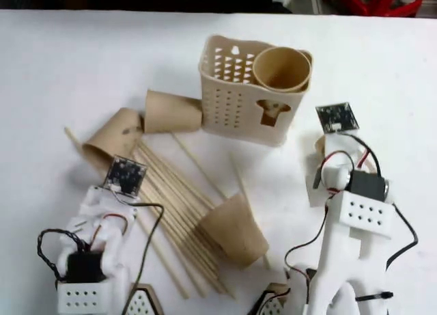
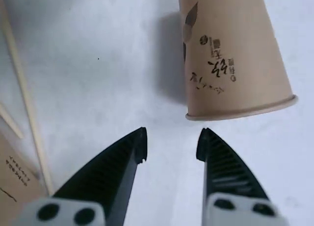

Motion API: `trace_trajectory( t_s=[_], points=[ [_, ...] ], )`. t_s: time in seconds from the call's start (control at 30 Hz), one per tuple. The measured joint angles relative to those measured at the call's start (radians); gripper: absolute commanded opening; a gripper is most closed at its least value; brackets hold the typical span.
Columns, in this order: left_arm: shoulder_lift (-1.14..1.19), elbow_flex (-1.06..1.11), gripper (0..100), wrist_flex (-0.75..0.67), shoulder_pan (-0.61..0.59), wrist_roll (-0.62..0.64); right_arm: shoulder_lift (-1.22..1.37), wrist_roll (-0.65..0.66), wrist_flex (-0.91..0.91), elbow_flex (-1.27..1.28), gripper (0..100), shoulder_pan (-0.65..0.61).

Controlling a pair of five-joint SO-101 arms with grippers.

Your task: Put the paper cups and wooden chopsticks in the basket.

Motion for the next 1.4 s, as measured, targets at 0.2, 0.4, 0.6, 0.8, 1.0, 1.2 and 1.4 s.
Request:
trace_trajectory(
  t_s=[0.2, 0.4, 0.6, 0.8, 1.0, 1.2, 1.4],
  points=[
    [0.0, 0.005, 2, 0.0, 0.0, 0.0, 0.0, 0.0, -0.13, 0.089, 17.0, 0.046],
    [0.0, 0.006, 2, 0.0, 0.0, 0.0, 0.0, -0.002, -0.313, 0.195, 17.0, 0.069],
    [0.0, 0.006, 2, 0.0, 0.0, 0.0, 0.0, -0.002, -0.434, 0.252, 16.6, 0.069],
    [0.0, 0.006, 2, 0.0, 0.0, 0.0, 0.0, -0.002, -0.491, 0.267, 10.0, 0.069],
    [0.0, 0.006, 2, 0.0, 0.0, 0.0, 0.0, -0.002, -0.562, 0.267, 9.6, 0.069],
    [0.0, 0.006, 2, 0.0, 0.0, 0.0, 0.0, 0.0, -0.646, 0.267, 6.8, 0.069],
    [0.0, 0.006, 2, 0.0, 0.0, 0.0, 0.0, 0.0, -0.698, 0.267, 6.7, 0.058]
  ],
)
